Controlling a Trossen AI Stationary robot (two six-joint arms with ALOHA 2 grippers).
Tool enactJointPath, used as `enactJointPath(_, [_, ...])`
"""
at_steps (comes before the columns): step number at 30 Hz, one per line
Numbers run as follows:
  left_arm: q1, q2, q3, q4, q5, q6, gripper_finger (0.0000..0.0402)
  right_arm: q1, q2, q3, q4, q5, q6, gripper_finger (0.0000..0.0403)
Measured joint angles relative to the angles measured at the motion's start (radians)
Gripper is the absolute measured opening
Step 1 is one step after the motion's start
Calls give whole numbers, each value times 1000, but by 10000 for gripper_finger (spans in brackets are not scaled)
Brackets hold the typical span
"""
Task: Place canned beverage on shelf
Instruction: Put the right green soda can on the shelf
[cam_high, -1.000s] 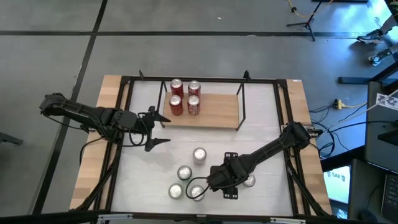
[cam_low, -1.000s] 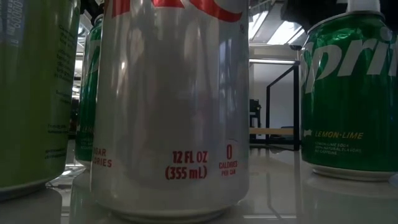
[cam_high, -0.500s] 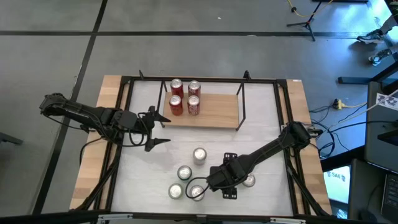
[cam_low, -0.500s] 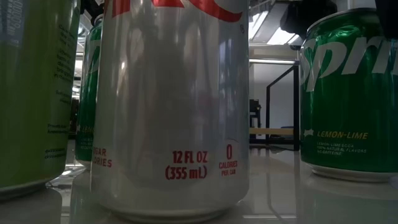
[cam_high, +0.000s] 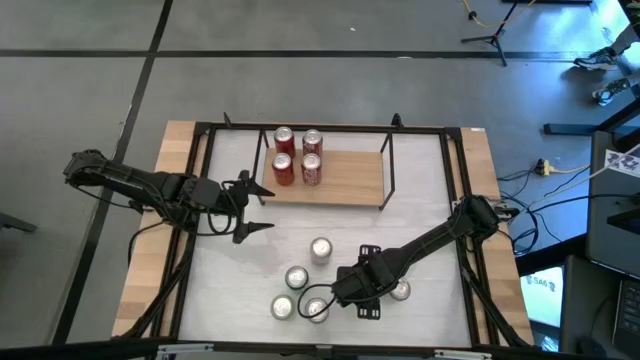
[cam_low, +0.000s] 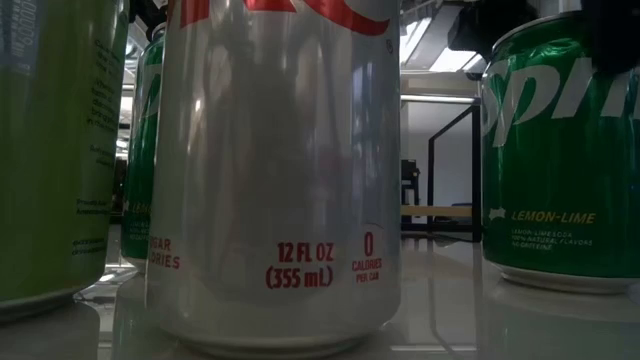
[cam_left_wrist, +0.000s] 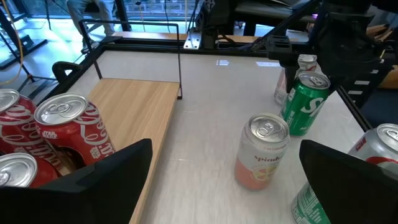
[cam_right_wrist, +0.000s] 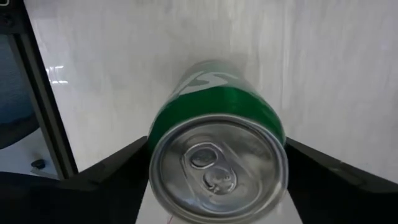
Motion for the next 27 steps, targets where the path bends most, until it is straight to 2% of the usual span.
enactJointPath(4, [0, 0, 0, 0, 0, 0, 396, 0, 0, 0, 1, 5, -6, 285])
enactJointPath(10, [0, 0, 0, 0, 0, 0, 396, -5, 0, 0, 17, 3, -33, 288])
enactJointPath(14, [0, 0, 0, 0, 0, 0, 396, -22, 0, 0, 26, -35, -54, 299])
enactJointPath(19, [0, 0, 0, 0, 0, 0, 396, -53, 0, 2, 25, -75, -109, 286])
enactJointPath(27, [0, 0, 0, 0, 0, 0, 396, -94, 0, 65, -43, -81, -212, 293])
